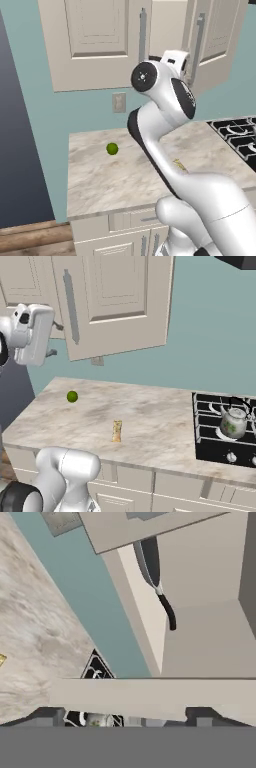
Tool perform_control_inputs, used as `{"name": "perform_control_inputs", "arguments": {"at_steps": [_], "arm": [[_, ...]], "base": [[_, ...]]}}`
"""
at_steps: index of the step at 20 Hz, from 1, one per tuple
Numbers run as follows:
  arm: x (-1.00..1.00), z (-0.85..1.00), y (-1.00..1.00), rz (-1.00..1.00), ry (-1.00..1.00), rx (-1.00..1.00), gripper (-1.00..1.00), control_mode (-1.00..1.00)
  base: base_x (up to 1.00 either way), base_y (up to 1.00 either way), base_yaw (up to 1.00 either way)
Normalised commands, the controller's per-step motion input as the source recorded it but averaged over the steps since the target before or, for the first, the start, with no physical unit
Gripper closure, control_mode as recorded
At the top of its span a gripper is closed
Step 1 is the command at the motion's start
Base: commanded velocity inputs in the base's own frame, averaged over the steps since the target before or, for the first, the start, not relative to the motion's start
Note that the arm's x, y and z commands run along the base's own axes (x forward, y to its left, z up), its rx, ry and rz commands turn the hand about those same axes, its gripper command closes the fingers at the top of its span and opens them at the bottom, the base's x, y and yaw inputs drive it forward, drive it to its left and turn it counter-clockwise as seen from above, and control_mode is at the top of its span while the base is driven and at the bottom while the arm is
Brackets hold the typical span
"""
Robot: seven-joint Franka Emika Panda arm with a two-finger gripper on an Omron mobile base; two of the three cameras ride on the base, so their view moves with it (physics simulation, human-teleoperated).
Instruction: Pick the pan from the cabinet and place it on the stove. Then turn on the stove burner for the pan.
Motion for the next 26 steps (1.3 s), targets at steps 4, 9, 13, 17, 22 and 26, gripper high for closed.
{"name": "perform_control_inputs", "arguments": {"at_steps": [4,9,13,17,22,26], "arm": [[-0.25,0.0,-0.44,-0.07,0.0,-0.02,-1.0,-1.0],[-0.12,-0.01,-0.52,-0.05,0.02,0.0,-1.0,-1.0],[-0.38,-0.05,-0.17,0.0,-0.04,-0.04,-1.0,-1.0],[-0.13,-0.11,0.68,0.06,-0.1,-0.13,-1.0,-1.0],[0.01,-0.08,0.93,0.05,-0.07,-0.1,-1.0,-1.0],[0.31,0.0,0.78,0.01,-0.01,-0.07,-1.0,-1.0]], "base": [[0.0,0.0,0.0],[0.0,0.0,0.0],[0.0,0.0,0.0],[0.0,0.0,0.0],[0.0,0.0,0.0],[0.0,0.0,0.0]]}}
